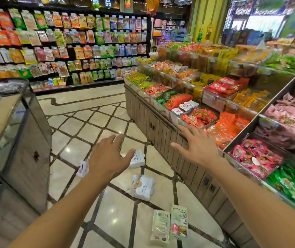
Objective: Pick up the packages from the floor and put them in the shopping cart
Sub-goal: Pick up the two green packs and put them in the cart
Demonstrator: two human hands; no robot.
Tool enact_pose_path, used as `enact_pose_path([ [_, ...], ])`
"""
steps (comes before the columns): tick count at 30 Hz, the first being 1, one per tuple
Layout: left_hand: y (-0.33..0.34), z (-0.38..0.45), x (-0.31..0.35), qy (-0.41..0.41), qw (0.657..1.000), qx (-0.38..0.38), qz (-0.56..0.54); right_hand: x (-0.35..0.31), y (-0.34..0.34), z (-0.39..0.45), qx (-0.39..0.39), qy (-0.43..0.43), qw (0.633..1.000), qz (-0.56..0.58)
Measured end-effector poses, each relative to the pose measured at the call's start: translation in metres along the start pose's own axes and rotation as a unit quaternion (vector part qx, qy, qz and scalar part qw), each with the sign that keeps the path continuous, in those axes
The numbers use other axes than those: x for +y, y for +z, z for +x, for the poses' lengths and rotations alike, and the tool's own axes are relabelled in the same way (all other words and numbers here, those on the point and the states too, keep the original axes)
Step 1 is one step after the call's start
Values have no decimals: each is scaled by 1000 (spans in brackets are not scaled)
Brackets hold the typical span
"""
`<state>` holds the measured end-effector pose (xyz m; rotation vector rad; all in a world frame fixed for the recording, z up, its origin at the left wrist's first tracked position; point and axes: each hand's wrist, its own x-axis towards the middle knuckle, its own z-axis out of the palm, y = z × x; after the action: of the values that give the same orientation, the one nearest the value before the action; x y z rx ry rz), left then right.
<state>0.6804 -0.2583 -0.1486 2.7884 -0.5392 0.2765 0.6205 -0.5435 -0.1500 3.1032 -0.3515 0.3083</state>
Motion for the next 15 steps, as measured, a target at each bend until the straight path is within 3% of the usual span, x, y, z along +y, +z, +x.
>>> enact_pose_path([
  [15,187,194,-2,72,986,-134,-74,54,125,119,-97,104,990,-6],
])
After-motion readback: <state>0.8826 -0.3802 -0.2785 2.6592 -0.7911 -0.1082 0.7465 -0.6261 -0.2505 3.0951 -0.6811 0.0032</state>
